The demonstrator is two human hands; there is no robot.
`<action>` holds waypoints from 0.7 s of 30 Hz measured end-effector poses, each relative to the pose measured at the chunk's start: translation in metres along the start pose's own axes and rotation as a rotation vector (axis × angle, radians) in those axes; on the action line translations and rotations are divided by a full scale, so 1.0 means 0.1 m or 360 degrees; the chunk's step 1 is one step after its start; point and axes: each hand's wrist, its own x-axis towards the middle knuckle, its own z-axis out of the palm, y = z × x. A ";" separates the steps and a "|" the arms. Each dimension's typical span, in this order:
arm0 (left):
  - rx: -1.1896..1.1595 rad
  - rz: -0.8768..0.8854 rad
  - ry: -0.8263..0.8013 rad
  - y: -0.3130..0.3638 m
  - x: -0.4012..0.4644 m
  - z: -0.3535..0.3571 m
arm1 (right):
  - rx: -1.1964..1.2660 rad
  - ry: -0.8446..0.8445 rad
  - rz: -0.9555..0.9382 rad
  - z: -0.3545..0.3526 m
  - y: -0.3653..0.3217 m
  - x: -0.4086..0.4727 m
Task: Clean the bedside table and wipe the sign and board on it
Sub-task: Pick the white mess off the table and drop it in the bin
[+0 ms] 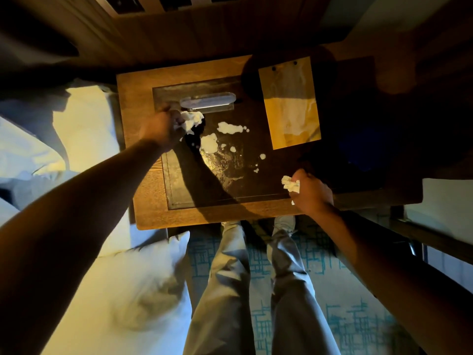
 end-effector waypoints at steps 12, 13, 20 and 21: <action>-0.0126 -0.0172 0.0134 0.15 0.13 0.23 | 0.0000 0.0022 0.0081 -0.02 -0.02 0.02; -0.0154 -0.0147 0.0170 0.14 0.09 0.22 | 0.0004 0.0035 0.0085 -0.02 -0.03 0.01; -0.0197 0.0043 0.0263 0.18 -0.34 0.06 | 0.0185 0.0038 0.0181 -0.10 -0.03 -0.02; -0.0162 0.0102 0.0267 0.21 -0.45 0.06 | 0.0309 0.0054 0.0222 -0.15 -0.01 -0.04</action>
